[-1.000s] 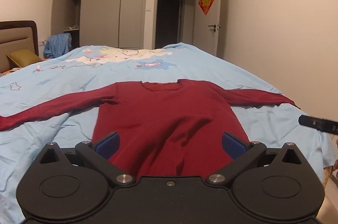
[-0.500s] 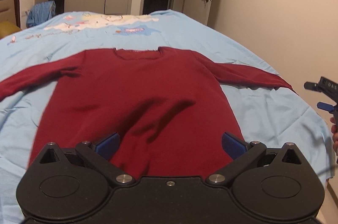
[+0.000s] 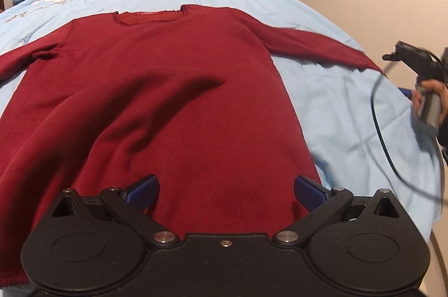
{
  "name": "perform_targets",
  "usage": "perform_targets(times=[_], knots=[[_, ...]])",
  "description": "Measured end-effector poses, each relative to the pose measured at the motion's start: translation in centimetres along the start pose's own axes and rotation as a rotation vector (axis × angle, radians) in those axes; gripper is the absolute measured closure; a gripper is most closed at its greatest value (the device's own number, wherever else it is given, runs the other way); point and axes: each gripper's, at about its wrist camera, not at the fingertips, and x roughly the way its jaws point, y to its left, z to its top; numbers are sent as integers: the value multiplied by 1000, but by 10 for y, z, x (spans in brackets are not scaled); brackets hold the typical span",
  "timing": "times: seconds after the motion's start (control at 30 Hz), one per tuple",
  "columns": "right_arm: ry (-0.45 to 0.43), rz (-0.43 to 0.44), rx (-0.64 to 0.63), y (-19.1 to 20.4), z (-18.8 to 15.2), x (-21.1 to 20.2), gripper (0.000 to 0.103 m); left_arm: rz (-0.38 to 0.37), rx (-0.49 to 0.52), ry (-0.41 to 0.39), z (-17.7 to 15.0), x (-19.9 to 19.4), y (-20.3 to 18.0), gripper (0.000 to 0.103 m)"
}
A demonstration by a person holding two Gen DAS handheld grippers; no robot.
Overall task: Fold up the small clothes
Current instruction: 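Reach the right tool to the sweater's sleeve cuff and grasp it, then lift the held sleeve with the right tool and fold it across the body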
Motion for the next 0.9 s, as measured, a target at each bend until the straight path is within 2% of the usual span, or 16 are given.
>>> perform_targets(times=[0.13, 0.17, 0.2, 0.23, 0.27, 0.3, 0.4, 0.5, 0.6, 0.73, 0.9], knots=[[-14, -34, 91, -15, 7, 30, 28, -27, -25, -25, 12, -5, 7, 1], [-20, -42, 99, -16, 8, 35, 37, -28, -34, -42, 17, -8, 9, 1], [-25, -49, 101, -16, 9, 40, 50, -23, -43, -58, 22, -10, 12, 1], [-24, -57, 100, -15, 9, 43, 57, -13, -51, -75, 28, -12, 14, 1], [-25, -65, 97, -14, 10, 46, 72, -1, -60, -90, 32, -15, 18, 1], [-29, -66, 91, -12, 10, 48, 82, 13, -70, -103, 37, -18, 22, 1], [-71, -75, 40, 2, 12, 44, 95, 46, -107, -134, 50, -24, 35, 1], [-135, -64, -55, 29, 14, 30, 96, 67, -135, -155, 57, -29, 49, 1], [-208, -14, -204, 71, 15, 9, 96, 87, -148, -164, 63, -34, 61, 1], [-283, 115, -434, 148, 2, -21, 96, 102, -184, -188, 67, -42, 78, 1], [-296, 294, -676, 244, -42, -43, 96, 127, -236, -232, 66, -58, 102, 1]])
